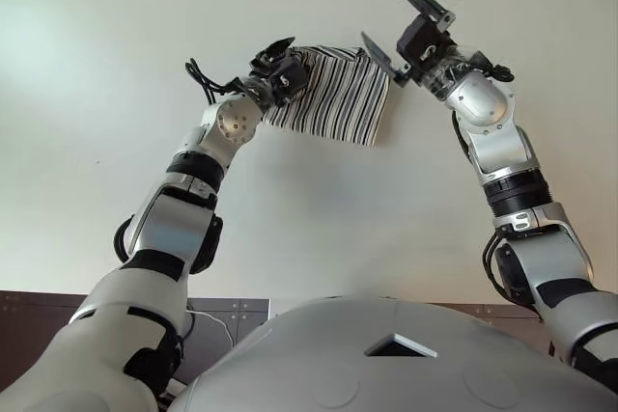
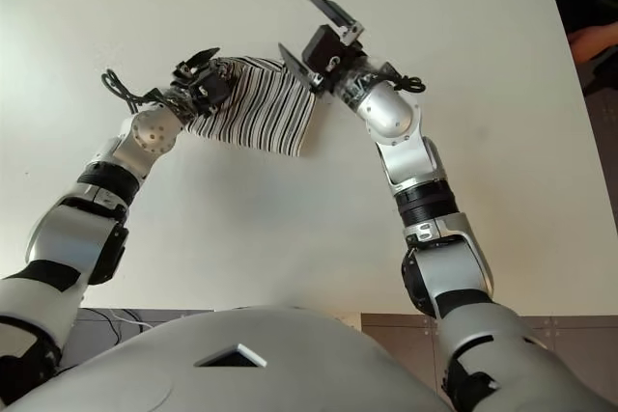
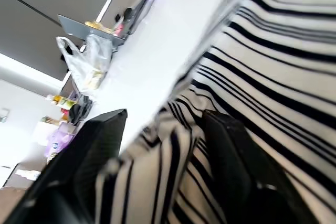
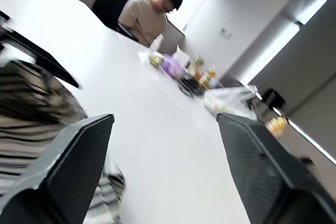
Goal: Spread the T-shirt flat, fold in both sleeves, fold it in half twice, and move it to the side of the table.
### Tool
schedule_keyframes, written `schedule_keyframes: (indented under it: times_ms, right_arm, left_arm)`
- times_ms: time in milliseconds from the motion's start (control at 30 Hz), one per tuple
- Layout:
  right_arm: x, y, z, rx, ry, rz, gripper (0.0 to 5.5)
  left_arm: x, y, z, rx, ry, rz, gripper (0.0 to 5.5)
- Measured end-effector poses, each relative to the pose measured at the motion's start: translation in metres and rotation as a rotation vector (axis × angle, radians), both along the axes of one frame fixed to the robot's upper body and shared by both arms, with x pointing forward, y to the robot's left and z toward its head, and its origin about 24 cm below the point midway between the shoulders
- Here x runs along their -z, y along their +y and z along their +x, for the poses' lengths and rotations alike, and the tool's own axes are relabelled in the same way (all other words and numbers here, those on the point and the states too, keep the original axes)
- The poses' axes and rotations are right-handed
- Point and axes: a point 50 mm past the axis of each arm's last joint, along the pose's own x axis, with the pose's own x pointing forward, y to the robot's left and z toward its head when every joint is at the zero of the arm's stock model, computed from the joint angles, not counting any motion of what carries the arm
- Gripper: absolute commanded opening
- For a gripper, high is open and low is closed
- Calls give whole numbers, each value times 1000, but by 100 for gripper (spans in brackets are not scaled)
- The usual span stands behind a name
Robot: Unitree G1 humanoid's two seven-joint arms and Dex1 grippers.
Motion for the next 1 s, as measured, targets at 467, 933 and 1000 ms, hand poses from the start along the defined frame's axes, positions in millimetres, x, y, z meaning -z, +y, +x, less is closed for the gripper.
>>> schedule_keyframes:
  times_ms: [467,933,1000]
  right_arm:
    - [56,59,16,-94,349,-36,358]
    - [76,30,40,326,721,182,358]
    - [76,-3,45,441,717,236,358]
  left_arm:
    - [-15,30,10,-232,-33,-259,330]
    - [-8,104,-39,-709,-319,-962,330]
    - [-2,98,-45,-733,-339,-1037,330]
